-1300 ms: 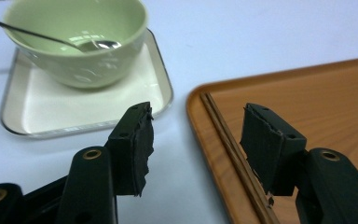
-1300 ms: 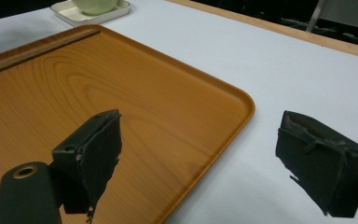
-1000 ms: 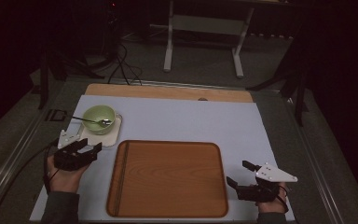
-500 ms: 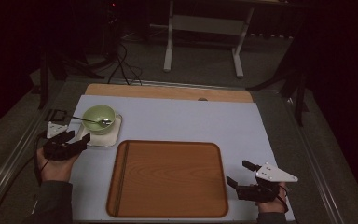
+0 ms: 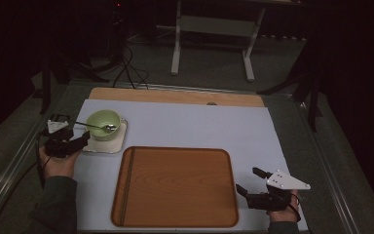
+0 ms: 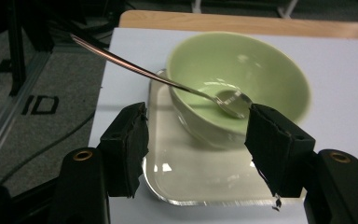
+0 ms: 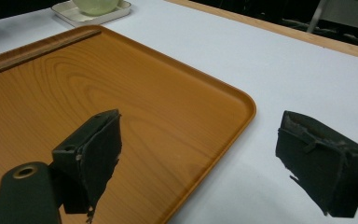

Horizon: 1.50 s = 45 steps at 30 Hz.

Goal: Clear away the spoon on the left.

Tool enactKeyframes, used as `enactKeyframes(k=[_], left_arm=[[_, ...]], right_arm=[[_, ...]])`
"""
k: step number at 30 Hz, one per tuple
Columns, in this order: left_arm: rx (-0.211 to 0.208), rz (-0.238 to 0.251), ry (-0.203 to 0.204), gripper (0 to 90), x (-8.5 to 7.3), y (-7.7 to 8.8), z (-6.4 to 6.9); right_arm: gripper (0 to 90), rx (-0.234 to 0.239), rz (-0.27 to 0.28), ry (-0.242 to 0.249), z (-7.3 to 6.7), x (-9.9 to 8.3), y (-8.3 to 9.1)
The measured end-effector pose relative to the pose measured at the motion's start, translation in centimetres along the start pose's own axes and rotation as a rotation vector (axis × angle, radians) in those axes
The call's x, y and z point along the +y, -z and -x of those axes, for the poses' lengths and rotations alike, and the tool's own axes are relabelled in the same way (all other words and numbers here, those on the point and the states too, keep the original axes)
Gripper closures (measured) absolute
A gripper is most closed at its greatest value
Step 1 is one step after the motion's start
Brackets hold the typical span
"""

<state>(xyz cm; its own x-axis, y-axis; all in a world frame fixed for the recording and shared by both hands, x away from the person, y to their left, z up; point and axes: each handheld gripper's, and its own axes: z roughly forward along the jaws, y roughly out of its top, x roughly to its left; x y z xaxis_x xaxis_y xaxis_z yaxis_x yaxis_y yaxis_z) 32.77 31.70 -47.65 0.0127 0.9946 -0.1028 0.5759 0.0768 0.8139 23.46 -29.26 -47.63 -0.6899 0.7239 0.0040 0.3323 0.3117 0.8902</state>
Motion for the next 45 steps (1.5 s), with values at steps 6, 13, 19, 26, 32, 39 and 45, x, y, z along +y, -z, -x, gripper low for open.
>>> enactKeyframes(k=[6,13,19,26,32,39,45], left_arm=[[0.009,-0.016,0.063,40.3,1.1,-1.6,-0.8],[0.007,-0.022,0.154,42.1,1.5,-3.0,-1.7],[0.014,-0.013,0.184,47.1,2.2,-3.4,-1.9],[0.024,-0.037,0.190,55.7,2.2,-4.1,-1.9],[0.032,-0.048,0.175,57.3,2.3,-4.6,-1.8],[0.030,-0.053,0.170,61.0,2.3,-4.8,-1.9],[0.031,-0.056,0.172,65.8,2.5,-4.9,-1.9]], right_arm=[[13.8,-0.001,-0.002,-0.002,0.0,0.0,-0.1],[13.8,-0.001,-0.009,0.010,0.0,0.0,-0.1],[13.8,0.000,-0.016,0.015,-0.1,0.0,-0.2],[13.8,0.000,-0.013,0.013,-0.1,0.0,-0.2],[13.8,-0.001,-0.012,0.009,0.0,-0.1,-0.1],[13.8,-0.001,-0.014,0.010,0.0,-0.1,-0.1],[13.8,-0.001,-0.011,0.009,0.0,-0.1,-0.1]])
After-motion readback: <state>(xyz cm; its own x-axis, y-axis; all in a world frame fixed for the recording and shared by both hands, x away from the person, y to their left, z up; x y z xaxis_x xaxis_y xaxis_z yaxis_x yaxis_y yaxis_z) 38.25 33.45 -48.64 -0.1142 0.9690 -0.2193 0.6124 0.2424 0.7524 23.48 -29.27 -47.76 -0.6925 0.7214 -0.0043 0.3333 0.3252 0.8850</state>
